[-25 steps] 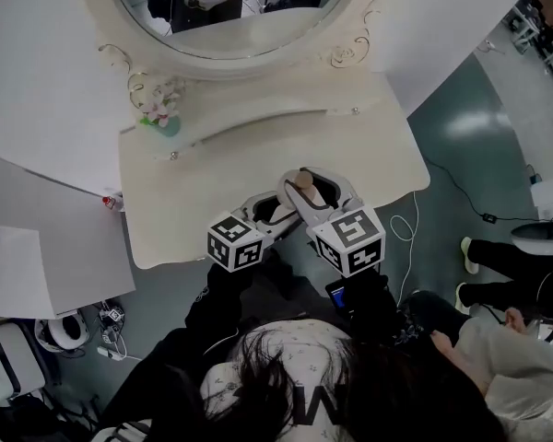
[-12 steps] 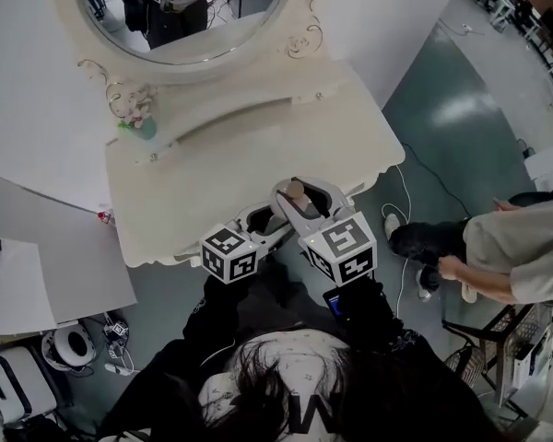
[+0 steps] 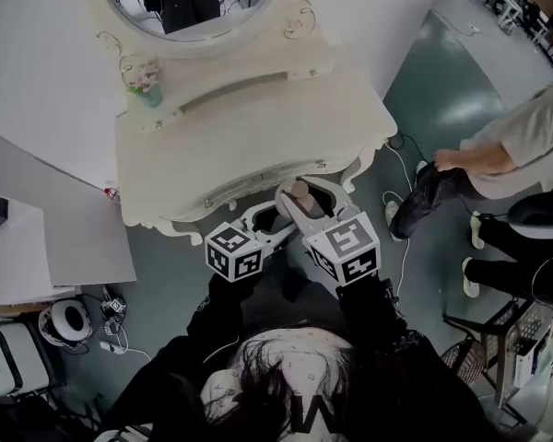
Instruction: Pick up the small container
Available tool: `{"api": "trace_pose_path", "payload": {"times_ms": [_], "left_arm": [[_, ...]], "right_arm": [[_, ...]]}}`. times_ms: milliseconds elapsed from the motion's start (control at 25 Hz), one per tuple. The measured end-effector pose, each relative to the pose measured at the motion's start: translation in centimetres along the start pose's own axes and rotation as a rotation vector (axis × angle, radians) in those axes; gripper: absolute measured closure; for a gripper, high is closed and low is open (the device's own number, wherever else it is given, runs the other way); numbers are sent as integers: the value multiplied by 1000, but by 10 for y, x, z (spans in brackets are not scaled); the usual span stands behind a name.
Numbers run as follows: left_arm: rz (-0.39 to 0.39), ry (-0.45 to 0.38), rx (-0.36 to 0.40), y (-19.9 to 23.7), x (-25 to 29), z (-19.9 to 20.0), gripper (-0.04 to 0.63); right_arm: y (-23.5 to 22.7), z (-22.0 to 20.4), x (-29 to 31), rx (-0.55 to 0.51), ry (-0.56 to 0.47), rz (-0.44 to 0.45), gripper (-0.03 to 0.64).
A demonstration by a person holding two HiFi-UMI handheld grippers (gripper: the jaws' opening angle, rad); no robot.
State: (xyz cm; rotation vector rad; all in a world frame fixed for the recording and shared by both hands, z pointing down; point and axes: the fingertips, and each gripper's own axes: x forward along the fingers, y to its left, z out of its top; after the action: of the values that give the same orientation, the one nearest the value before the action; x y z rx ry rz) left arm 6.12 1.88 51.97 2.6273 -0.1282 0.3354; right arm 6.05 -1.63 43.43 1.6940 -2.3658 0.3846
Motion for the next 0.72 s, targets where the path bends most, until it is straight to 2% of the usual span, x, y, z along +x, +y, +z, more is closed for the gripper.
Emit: {"api": "trace_pose_path", "payload": {"times_ms": [360,720], "left_arm": [[39,28,8,-33,-18,-22,382],[11,52,22,-49,-14,-25,382]], "right_arm": [[28,-12,-33,18,-31,28,471],[28,-13,-51,7,-44,-12,471]]}}
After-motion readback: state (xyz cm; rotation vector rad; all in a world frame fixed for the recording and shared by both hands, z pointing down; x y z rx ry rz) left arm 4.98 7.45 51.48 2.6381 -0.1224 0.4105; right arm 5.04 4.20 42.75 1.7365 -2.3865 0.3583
